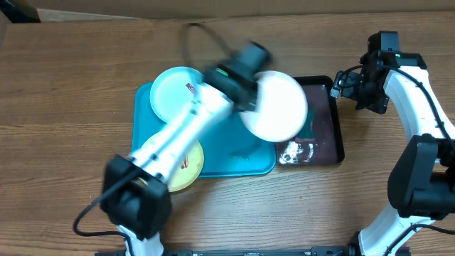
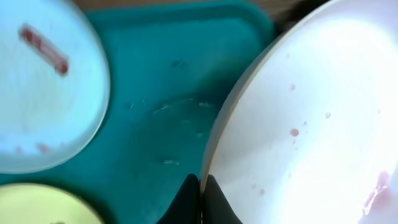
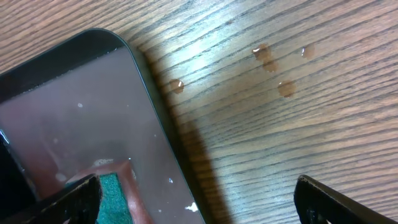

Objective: Clean dirty plates on tray and stack at the side
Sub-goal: 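Carry the white plate leftward and lower it onto the table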

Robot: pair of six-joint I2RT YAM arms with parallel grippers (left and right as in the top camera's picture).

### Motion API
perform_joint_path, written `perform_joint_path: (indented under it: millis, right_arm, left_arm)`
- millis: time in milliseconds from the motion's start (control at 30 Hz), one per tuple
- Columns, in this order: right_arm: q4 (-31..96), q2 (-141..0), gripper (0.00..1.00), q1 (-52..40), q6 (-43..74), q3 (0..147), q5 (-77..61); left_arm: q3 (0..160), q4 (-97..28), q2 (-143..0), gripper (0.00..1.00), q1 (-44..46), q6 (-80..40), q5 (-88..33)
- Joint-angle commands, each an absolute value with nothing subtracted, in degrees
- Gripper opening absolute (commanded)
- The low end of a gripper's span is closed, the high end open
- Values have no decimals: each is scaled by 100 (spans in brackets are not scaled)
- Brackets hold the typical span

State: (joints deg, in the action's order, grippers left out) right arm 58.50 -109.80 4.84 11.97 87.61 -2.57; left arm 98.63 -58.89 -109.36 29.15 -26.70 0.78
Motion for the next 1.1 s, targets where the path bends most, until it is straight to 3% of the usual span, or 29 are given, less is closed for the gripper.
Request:
perform_joint_path:
  millis: [0, 133, 300, 600, 867, 1067]
  right_arm:
    - [5830, -10940, 100, 469, 1219, 8818, -263]
    - [5830, -10940, 100, 469, 1219, 8818, -263]
    - [5830, -10940, 100, 469, 1219, 8818, -263]
    - [5830, -10940, 100, 469, 1219, 8818, -263]
    - [5830, -10940, 100, 469, 1219, 8818, -263]
    - [5830, -10940, 100, 469, 1219, 8818, -263]
  left_arm:
    - [9990, -6217, -10938, 4, 1706, -2668, -2427]
    - [9990, -6604, -10938, 4, 482, -2161, -3271]
    - [9990, -7024, -10938, 4, -790, -2032, -3131]
    - [9950, -7354, -10938, 4, -2609, -2209, -648]
    - [9948, -7269, -10940, 4, -3686, -2392, -432]
    - [9835, -6875, -10940, 4, -3826, -2541, 128]
